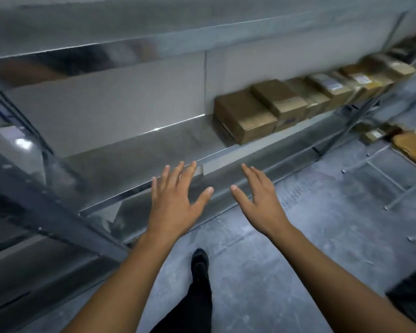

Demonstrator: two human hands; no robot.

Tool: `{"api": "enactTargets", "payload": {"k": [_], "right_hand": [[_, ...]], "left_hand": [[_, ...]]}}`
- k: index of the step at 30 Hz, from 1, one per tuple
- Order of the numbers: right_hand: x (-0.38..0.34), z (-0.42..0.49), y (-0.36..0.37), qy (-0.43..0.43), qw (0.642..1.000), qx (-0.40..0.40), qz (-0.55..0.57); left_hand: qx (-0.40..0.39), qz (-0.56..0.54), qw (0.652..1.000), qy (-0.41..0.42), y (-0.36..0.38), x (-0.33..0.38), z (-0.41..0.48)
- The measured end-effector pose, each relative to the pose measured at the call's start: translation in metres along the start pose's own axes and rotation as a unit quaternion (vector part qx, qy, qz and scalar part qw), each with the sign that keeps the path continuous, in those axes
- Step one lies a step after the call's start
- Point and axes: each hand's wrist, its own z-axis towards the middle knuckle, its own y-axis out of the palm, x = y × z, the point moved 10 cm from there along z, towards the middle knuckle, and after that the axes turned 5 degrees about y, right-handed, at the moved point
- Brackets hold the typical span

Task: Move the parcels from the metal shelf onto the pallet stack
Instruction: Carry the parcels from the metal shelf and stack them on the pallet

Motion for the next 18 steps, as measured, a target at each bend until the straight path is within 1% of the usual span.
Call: {"api": "enactTargets", "payload": {"k": [3, 6, 10, 13, 18], "right_hand": [[0.025, 0.036, -0.018, 0.023, 1.0, 0.014, -0.012], [0.043, 0.076, -0.039, 0.044, 0.998, 0.025, -0.029], [0.061, 0.133, -0.064, 0.065, 0.997, 0.029, -0.034], [0.074, 0.166, -0.076, 0.078, 0.996, 0.041, -0.007], [0.099, 0.2, -0.079, 0.094, 0.995, 0.029, 0.01]], "left_hand": [[-0.03, -0.016, 0.999, 0.014, 0.035, 0.015, 0.05], [-0.053, -0.054, 0.997, 0.008, 0.063, 0.031, 0.106], [-0.047, -0.092, 0.995, 0.01, 0.083, 0.051, 0.175], [-0.045, -0.097, 0.994, 0.016, 0.098, 0.059, 0.218], [-0.054, -0.098, 0.994, -0.001, 0.131, 0.068, 0.264]]}}
